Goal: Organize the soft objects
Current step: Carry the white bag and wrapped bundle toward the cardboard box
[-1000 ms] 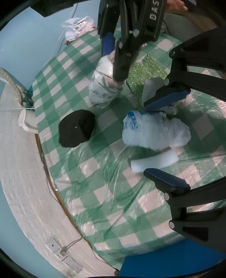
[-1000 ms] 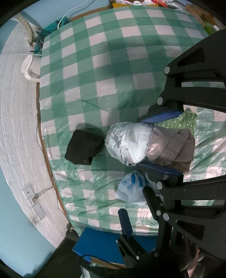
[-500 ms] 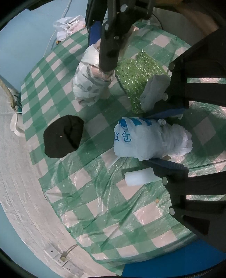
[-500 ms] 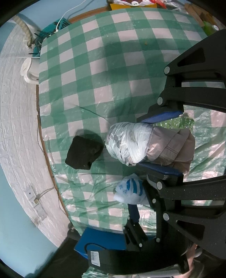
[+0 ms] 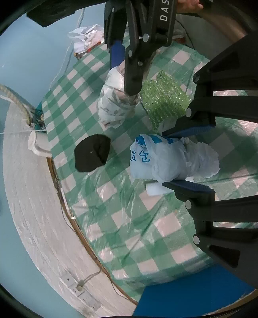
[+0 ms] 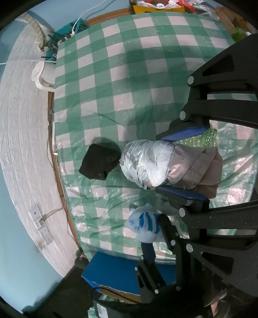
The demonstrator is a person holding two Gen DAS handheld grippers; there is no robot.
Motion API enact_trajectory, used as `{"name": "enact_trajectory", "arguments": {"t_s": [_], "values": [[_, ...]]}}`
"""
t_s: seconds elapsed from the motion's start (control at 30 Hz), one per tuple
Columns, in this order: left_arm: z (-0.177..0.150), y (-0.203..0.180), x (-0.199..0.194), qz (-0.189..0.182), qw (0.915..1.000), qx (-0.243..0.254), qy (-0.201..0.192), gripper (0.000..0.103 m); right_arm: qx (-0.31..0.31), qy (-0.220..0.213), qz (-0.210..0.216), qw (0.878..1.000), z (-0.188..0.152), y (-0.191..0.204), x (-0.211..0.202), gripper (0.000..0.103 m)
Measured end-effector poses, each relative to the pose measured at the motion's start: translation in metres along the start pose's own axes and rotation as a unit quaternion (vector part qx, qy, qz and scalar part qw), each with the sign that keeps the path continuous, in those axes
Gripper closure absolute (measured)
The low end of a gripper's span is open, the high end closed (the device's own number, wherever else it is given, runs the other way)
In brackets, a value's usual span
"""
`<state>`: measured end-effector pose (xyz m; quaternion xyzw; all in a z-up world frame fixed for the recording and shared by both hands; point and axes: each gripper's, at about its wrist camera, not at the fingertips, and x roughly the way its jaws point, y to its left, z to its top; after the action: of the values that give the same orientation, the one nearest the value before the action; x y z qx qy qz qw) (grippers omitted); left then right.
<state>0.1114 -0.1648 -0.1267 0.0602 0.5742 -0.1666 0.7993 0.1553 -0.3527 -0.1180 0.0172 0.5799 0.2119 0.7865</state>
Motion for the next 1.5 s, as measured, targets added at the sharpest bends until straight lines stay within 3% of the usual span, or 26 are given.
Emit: {"name": "enact_trajectory", "arguments": {"t_s": [0.6, 1.5], "values": [[-0.031, 0.035, -0.057, 0.005, 0.9986, -0.034, -0.04, 0.062, -0.05, -0.019, 0.014, 0.998, 0.0, 0.056, -0.027, 0.06], [-0.086, 0.099, -0.129, 0.044, 0.9912, -0.09, -0.087, 0.062, -0.143, -0.026, 0.051, 0.988, 0.01, 0.172, -0.04, 0.06]]}}
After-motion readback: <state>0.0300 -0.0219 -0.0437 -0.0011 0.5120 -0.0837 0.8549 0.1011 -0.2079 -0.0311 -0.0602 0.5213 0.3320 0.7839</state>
